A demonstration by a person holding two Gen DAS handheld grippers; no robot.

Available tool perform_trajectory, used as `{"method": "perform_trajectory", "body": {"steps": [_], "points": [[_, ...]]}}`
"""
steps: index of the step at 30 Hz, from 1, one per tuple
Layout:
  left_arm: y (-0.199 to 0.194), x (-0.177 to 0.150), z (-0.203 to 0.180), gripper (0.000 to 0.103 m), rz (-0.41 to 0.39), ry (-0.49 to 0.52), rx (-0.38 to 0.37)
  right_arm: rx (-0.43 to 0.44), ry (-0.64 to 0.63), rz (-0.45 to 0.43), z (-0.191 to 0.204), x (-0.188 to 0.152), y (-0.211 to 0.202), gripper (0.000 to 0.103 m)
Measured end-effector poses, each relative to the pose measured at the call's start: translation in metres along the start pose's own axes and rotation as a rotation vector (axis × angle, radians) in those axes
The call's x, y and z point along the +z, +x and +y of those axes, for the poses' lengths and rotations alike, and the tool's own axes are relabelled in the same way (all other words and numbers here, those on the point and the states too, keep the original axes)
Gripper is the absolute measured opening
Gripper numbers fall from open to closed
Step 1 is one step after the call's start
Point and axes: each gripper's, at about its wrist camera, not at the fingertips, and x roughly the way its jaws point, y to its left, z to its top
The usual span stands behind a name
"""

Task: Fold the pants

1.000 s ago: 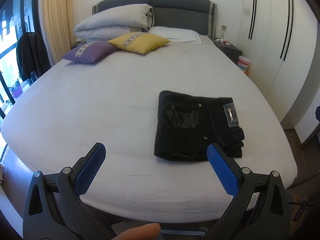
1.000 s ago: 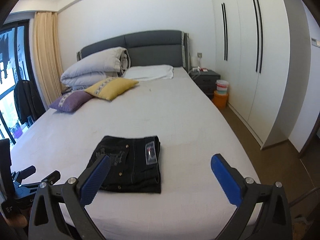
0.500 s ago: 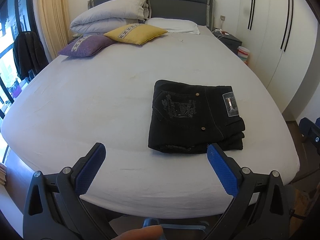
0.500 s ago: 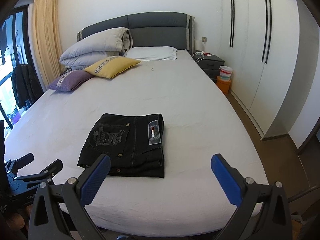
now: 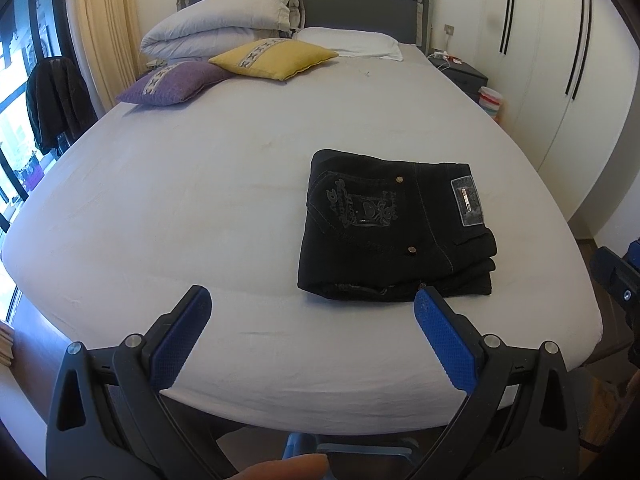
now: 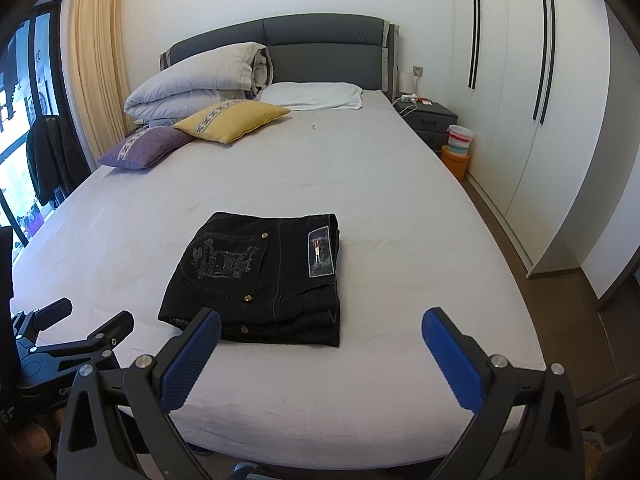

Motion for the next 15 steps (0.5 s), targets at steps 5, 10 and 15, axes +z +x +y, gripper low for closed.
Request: {"method": "perform_trajectory", "body": {"steps": [5,10,15], "points": [[0.0034,-0.0017,-0.0005,0.103,0.007,-0.001,-0.004,0.002,-0.005,0.007,0.002,-0.0013,0.003,0.103],[0.0056,-0.0025,0.0006,0.103,0.01,-0.003,-0.004,0.003,-0.007,0.014,0.003,-0.003,0.0048,0.103],[0.007,-0.0032,0.0006,0.103,0.013,-0.002,-0.004,0.004,-0.006,0.025,0.0043,-0.0058,0.0074,0.103]]}}
